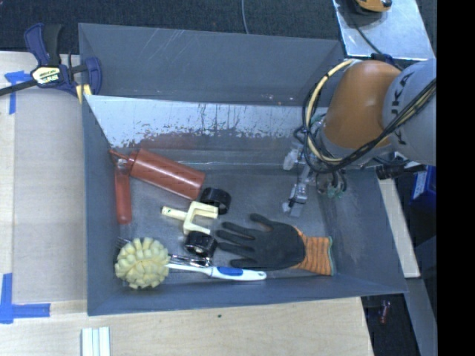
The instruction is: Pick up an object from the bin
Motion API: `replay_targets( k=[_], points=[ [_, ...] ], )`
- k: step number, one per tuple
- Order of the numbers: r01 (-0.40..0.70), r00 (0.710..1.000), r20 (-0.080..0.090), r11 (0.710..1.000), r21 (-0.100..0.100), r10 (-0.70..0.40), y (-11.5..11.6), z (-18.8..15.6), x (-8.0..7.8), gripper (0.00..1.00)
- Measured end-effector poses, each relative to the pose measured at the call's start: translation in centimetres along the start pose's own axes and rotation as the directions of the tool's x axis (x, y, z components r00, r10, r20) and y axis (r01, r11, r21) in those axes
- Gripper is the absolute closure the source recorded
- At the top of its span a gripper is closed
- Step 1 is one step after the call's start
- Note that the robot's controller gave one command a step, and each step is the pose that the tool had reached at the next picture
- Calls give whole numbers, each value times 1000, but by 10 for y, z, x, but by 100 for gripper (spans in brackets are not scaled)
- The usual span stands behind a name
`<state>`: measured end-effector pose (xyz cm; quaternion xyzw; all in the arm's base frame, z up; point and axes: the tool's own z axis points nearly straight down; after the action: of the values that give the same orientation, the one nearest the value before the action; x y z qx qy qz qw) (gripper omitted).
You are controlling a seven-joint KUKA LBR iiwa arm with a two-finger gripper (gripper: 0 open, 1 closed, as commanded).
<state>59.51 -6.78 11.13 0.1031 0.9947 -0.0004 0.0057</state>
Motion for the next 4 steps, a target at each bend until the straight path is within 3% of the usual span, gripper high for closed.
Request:
replay_targets(
  k=[1,2,3,4],
  points=[
    [12,1000,-8,1000,1,-12,16,-14,22,0],
    [-147,989,-8,989,0,147,94,-6,63,0],
    [-139,990,3,990,1,139,74,37,80,0],
    [-315,949,-3,949,-3,315,113,39,133,100]
  ],
)
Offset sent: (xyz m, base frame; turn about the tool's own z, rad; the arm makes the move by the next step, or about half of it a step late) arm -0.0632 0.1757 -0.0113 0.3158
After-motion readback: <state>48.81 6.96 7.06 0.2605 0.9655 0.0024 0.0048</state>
